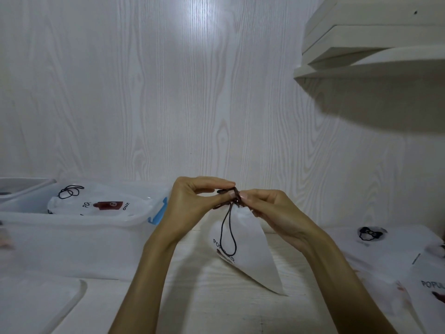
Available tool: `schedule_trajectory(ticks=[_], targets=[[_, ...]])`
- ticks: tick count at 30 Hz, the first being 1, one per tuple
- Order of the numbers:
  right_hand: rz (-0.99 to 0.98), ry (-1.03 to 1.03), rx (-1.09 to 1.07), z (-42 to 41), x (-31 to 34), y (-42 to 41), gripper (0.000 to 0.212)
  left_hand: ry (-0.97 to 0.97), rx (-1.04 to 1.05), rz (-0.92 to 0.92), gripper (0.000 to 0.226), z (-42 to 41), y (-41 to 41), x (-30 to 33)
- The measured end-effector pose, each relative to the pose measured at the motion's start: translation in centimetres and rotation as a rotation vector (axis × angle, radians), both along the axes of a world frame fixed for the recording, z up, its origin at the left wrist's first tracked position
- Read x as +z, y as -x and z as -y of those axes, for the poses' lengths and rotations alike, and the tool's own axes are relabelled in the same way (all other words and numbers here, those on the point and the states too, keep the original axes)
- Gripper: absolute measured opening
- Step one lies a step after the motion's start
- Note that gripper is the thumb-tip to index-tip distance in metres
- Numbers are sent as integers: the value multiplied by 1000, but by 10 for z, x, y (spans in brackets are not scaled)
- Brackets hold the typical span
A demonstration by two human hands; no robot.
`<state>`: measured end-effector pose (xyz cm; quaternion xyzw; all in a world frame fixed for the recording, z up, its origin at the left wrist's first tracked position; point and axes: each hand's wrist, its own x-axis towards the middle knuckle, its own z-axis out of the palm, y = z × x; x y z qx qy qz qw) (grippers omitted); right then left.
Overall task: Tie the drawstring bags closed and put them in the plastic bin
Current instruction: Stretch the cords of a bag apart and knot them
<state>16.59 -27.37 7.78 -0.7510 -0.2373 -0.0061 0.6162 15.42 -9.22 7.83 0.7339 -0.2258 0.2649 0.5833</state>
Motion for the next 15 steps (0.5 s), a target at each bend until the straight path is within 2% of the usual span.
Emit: schedule_trajectory(ticks=[3,9,12,15], targets=[[120,54,-79,-6,1,2,18,23,-19,-37,22,-3,-2,0],[627,486,-457,-22,-8,-2,13,-8,76,-58,20,-8,-6,-2],[672,563,-619,-17,-7,-6,17,44,184,-39,15,-13,-8,-2],[648,588,-643,-11,-8,-9,17,74,215,-44,12,-20,-9,-2]])
